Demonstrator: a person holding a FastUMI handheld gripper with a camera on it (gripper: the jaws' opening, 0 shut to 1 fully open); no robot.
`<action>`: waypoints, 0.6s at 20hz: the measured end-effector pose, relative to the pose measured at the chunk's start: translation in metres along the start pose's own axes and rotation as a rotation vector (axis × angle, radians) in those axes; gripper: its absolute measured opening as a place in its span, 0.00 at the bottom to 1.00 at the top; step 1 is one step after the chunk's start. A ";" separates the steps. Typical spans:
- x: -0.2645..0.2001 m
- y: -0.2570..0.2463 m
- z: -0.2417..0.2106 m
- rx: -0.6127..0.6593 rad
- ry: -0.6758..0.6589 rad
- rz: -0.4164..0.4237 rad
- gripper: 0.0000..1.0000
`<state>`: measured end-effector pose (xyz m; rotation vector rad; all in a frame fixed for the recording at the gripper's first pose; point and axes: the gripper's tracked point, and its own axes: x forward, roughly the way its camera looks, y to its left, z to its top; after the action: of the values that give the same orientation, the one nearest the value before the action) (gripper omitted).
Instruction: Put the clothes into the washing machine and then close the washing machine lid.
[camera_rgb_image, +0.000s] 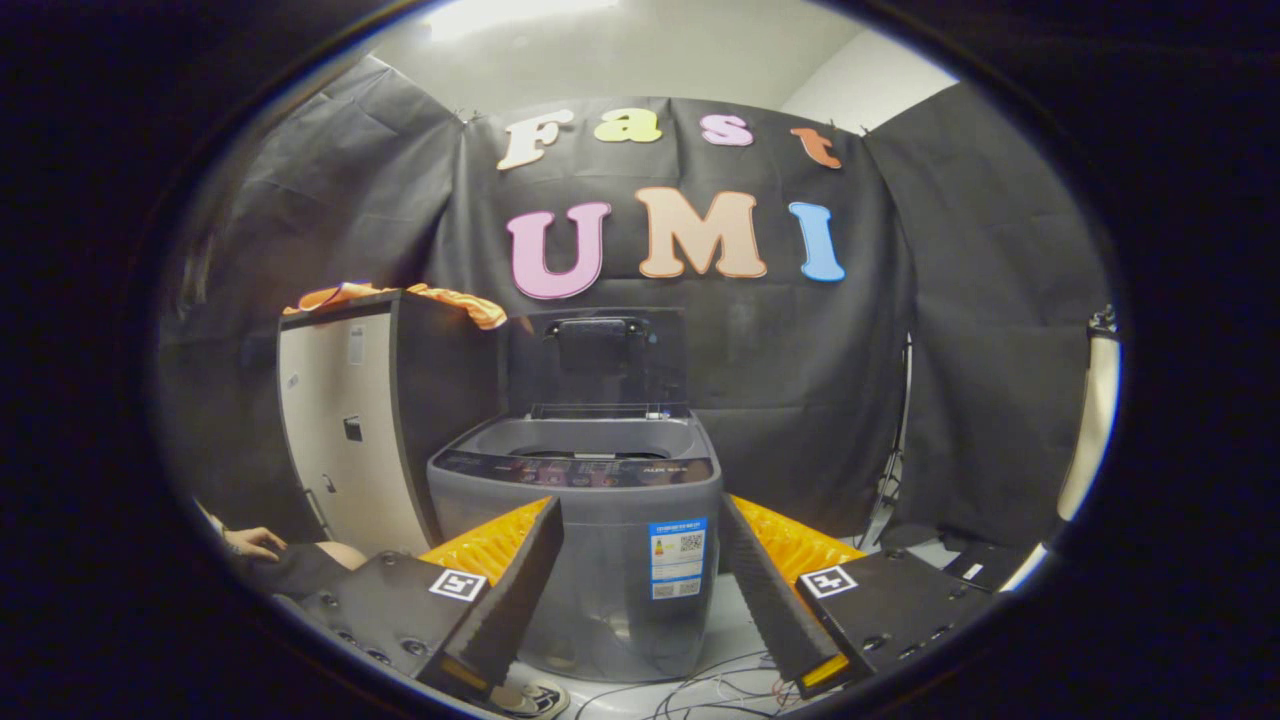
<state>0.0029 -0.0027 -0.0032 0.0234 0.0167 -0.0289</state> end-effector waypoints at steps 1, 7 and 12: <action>0.004 0.004 0.000 0.012 0.013 0.002 0.97; 0.058 0.077 0.097 0.044 -0.044 0.131 0.97; 0.119 0.166 0.187 0.078 -0.040 0.279 0.97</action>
<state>0.1299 0.1555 0.1851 0.1032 -0.0275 0.2494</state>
